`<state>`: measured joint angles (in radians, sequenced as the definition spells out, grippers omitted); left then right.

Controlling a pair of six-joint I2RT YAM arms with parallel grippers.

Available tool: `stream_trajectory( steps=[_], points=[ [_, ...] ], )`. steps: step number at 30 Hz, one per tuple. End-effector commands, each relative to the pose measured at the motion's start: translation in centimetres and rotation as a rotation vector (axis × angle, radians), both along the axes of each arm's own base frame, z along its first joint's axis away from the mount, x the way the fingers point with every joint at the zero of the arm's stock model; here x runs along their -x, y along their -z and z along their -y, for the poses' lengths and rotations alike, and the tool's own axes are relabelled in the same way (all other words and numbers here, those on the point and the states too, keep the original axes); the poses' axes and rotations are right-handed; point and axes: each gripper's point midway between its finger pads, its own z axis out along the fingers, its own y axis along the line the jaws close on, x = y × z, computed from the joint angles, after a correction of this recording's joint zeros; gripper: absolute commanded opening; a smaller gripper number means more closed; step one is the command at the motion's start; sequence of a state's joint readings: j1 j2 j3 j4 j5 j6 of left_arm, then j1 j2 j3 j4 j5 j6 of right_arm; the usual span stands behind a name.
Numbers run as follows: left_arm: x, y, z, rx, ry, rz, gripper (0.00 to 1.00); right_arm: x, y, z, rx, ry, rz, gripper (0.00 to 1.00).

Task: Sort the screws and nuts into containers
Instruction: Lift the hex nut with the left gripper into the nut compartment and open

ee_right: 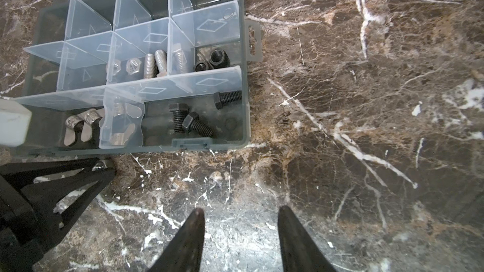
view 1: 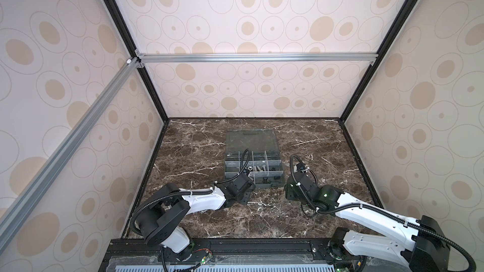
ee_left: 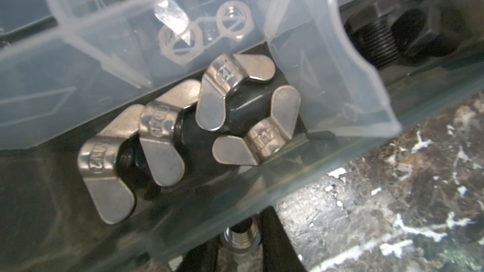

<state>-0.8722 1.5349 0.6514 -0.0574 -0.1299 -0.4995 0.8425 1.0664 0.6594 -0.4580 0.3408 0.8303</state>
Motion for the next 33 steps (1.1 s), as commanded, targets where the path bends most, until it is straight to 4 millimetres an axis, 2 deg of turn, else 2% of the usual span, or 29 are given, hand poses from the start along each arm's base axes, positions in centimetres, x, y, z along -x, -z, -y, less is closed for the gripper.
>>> stream_trajectory(
  steps=[1, 10, 13, 18, 22, 26, 30, 33],
  points=[
    [1.1, 0.6, -0.8, -0.036, 0.015, -0.021, 0.22, 0.1, 0.0, 0.7, 0.007, 0.026, 0.001, 0.49],
    [2.2, -1.1, -1.3, 0.003, 0.028, -0.014, 0.19, 0.1, -0.3, 1.0, 0.021, 0.029, 0.006, 0.49],
    [2.4, -2.6, -1.1, 0.042, 0.041, 0.004, 0.19, 0.2, -0.2, 1.2, 0.027, 0.031, 0.007, 0.49],
    [1.8, -6.5, 0.7, 0.153, 0.089, 0.076, 0.19, 0.1, -0.1, 1.4, 0.032, 0.043, 0.013, 0.49],
    [-0.3, -10.6, 1.7, 0.201, 0.086, 0.192, 0.20, -0.3, -0.4, 1.3, 0.041, 0.044, 0.025, 0.49],
    [-4.1, -14.0, 2.2, 0.234, 0.037, 0.292, 0.20, -0.6, -0.7, 1.2, 0.051, 0.039, 0.031, 0.49],
    [-7.7, -14.2, 2.2, 0.200, -0.007, 0.307, 0.20, -0.5, -0.7, 1.2, 0.055, 0.036, 0.023, 0.49],
    [-10.0, -12.6, 1.9, 0.173, -0.031, 0.279, 0.21, -0.4, -0.7, 1.4, 0.059, 0.042, 0.024, 0.49]
  ],
)
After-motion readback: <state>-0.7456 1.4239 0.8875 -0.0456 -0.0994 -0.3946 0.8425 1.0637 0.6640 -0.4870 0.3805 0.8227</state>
